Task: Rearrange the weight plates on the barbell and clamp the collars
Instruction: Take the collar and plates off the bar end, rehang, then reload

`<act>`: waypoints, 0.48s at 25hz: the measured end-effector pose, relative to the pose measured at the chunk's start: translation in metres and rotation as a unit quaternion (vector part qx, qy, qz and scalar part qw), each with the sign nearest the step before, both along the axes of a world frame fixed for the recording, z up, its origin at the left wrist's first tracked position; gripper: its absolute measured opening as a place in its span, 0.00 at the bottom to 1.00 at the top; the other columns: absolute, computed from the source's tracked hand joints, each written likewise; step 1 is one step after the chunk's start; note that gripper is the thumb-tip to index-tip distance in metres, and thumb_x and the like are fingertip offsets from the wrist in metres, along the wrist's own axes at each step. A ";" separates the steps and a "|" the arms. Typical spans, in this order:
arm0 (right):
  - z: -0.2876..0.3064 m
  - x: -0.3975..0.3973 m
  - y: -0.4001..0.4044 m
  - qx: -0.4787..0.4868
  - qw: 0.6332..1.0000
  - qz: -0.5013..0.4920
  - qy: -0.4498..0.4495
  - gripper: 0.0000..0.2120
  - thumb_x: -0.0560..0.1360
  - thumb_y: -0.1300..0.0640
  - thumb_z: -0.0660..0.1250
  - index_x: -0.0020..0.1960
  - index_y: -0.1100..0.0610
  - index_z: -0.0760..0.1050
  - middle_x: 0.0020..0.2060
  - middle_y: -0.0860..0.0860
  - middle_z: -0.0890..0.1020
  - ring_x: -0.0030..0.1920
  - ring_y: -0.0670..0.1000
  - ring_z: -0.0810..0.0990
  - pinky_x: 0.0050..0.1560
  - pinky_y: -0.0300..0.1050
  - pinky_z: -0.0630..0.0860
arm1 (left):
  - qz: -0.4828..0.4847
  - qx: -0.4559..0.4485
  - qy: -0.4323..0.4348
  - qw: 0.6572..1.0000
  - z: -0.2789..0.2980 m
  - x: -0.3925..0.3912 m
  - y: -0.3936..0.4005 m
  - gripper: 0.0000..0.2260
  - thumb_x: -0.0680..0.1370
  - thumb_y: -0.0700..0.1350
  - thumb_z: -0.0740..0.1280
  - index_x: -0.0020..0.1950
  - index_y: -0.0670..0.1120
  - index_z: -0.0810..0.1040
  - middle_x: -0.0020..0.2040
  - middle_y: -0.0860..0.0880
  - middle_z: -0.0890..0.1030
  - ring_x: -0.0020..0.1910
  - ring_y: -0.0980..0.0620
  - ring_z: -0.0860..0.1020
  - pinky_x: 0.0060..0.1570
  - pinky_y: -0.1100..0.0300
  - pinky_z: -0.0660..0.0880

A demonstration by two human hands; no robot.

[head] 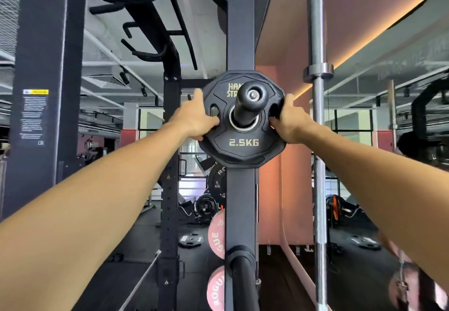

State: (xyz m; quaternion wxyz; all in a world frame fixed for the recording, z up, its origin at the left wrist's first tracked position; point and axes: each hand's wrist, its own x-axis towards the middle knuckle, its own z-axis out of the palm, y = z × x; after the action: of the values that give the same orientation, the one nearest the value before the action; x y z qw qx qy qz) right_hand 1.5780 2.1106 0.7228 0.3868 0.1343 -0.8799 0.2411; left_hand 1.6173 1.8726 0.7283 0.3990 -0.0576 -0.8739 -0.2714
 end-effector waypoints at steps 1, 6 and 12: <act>0.001 -0.004 -0.001 0.015 1.000 -0.016 0.015 0.16 0.78 0.52 0.61 0.52 0.57 0.54 0.45 0.63 0.74 0.43 0.65 0.77 0.43 0.52 0.69 | 0.008 -0.021 0.012 1.000 -0.001 -0.006 0.003 0.16 0.77 0.49 0.66 0.54 0.48 0.59 0.45 0.45 0.77 0.28 0.43 0.83 0.39 0.49 0.81; 0.008 -0.013 0.004 0.060 0.998 -0.025 0.019 0.14 0.79 0.51 0.58 0.51 0.56 0.54 0.36 0.59 0.72 0.32 0.60 0.74 0.38 0.50 0.68 | 0.089 -0.101 0.072 0.988 -0.006 -0.024 0.009 0.07 0.80 0.44 0.54 0.54 0.47 0.56 0.32 0.41 0.76 0.35 0.39 0.75 0.39 0.49 0.68; 0.006 0.016 -0.009 0.009 0.999 -0.004 -0.032 0.13 0.79 0.61 0.58 0.58 0.61 0.54 0.46 0.64 0.71 0.50 0.66 0.74 0.47 0.55 0.67 | 0.090 -0.080 -0.026 0.992 0.001 0.004 0.026 0.12 0.80 0.37 0.54 0.61 0.47 0.55 0.42 0.40 0.77 0.33 0.38 0.82 0.33 0.49 0.71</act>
State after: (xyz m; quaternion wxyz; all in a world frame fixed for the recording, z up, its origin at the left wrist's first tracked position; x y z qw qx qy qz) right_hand 1.5940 2.1012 0.7290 0.3581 0.1267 -0.8945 0.2357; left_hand 1.6213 1.8984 0.7290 0.3931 -0.0035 -0.9045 -0.1653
